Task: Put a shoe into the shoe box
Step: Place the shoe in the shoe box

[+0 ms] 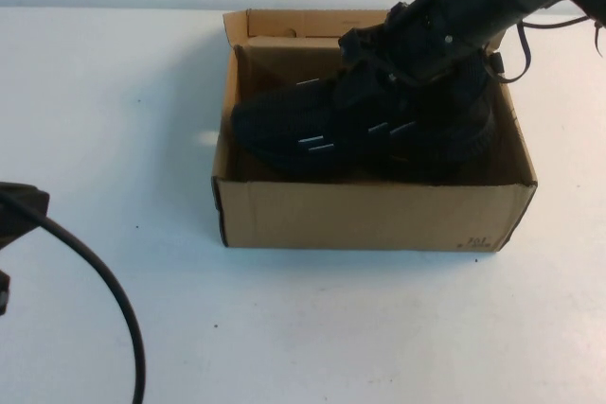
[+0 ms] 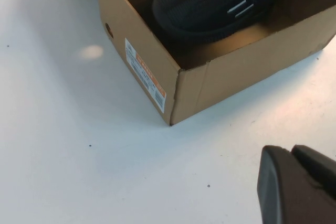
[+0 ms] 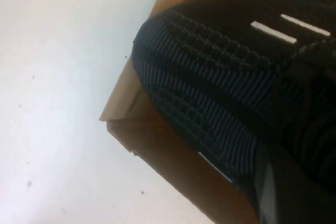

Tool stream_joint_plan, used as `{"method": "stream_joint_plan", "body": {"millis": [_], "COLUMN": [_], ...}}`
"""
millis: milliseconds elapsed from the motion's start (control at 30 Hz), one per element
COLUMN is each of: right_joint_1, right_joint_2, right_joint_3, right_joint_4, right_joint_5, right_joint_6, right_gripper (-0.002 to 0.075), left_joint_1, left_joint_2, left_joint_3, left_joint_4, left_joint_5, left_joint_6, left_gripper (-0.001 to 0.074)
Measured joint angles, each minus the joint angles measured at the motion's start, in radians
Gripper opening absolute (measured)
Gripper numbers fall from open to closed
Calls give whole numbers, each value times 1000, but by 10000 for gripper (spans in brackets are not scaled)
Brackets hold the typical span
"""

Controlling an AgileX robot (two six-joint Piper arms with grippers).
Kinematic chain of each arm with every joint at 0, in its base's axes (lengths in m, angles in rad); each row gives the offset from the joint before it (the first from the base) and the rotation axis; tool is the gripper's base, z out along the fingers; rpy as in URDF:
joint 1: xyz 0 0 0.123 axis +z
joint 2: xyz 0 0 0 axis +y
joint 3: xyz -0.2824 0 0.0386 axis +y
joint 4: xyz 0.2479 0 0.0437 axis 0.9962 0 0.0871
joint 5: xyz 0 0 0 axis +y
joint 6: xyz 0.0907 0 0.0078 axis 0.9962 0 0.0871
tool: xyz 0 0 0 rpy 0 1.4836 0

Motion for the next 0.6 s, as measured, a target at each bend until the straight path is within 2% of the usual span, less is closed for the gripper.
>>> {"method": "stream_joint_plan", "body": {"millis": [600], "right_joint_1": [0], "right_joint_2": [11], "right_joint_3": [198], "right_joint_4": [70], "right_joint_5": [-129], "right_joint_6": [-39], "right_gripper": [2], "left_joint_1": [0], "left_joint_2": [0], "left_joint_3": [0], "left_joint_4": [0], "left_joint_5": [-8], "left_joint_6": [0], "left_gripper": [-1]}}
